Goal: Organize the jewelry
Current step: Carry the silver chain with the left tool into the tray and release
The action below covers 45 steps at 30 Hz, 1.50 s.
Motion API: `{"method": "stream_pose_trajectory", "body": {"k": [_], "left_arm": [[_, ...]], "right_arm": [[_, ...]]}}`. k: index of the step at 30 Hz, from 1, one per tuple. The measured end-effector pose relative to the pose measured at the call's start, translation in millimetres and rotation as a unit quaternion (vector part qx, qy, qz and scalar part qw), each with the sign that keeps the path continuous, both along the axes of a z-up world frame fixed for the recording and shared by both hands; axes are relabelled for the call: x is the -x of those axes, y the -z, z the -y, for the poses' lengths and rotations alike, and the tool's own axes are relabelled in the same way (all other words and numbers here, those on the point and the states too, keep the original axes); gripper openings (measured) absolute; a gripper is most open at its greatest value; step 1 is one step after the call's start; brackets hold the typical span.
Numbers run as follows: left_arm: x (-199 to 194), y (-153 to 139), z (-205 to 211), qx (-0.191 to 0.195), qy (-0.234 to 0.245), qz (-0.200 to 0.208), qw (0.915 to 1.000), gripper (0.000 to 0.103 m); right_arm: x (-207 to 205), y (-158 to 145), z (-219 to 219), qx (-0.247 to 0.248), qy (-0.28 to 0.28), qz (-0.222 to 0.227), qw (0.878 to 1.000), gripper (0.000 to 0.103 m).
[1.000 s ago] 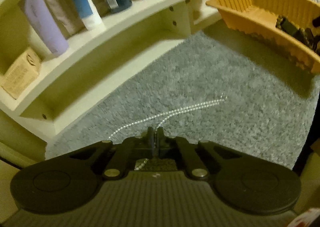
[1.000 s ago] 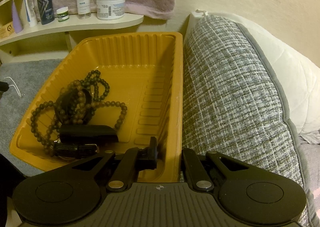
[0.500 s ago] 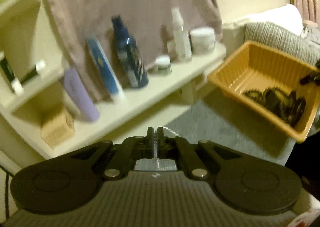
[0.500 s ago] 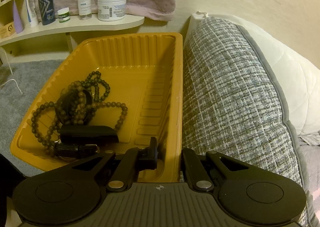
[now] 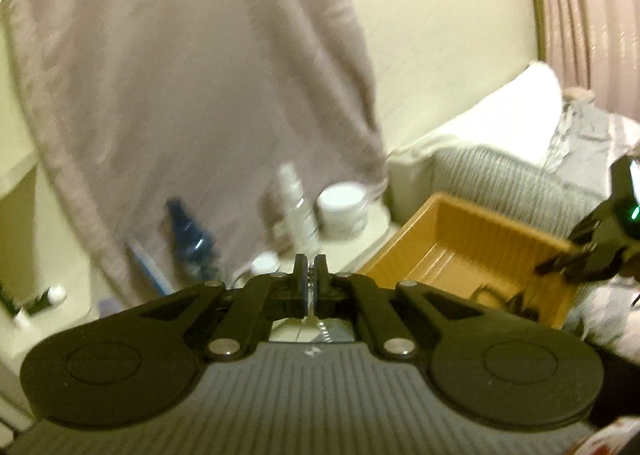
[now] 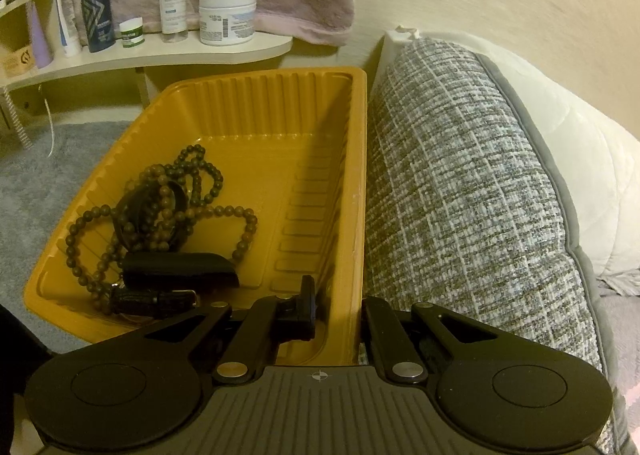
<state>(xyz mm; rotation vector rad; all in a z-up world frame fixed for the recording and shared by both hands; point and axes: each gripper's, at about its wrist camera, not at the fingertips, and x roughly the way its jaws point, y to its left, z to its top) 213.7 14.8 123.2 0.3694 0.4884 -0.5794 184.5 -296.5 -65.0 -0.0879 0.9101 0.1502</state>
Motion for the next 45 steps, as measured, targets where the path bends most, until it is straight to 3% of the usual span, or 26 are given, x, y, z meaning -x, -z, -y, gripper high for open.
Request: {"method": "stream_pose_trajectory", "body": {"k": [8, 13, 24, 37, 41, 43, 45], "left_arm": [[-3, -26, 49, 0.028, 0.048, 0.011, 0.9984, 0.002], [-4, -26, 82, 0.033, 0.078, 0.007, 0.9963, 0.002], [-9, 23, 142, 0.025, 0.115, -0.051, 0.9918, 0.002], [-21, 84, 166, -0.015, 0.101, -0.1, 0.9897, 0.002], [-22, 93, 165, -0.01, 0.096, -0.112, 0.9889, 0.008], [-21, 94, 164, -0.01, 0.093, -0.111, 0.9894, 0.021], [-19, 92, 160, -0.007, 0.085, -0.107, 0.9905, 0.026]], "right_arm": [[1, 4, 5, -0.013, 0.003, -0.001, 1.0, 0.005], [1, 5, 6, -0.019, 0.003, 0.001, 1.0, 0.005], [2, 14, 16, -0.047, 0.007, 0.001, 0.999, 0.005], [5, 26, 29, -0.085, 0.018, 0.01, 0.996, 0.006], [6, 27, 30, -0.089, 0.02, 0.013, 0.996, 0.006], [6, 28, 30, -0.09, 0.021, 0.015, 0.996, 0.006], [7, 28, 31, -0.091, 0.022, 0.017, 0.995, 0.006]]}}
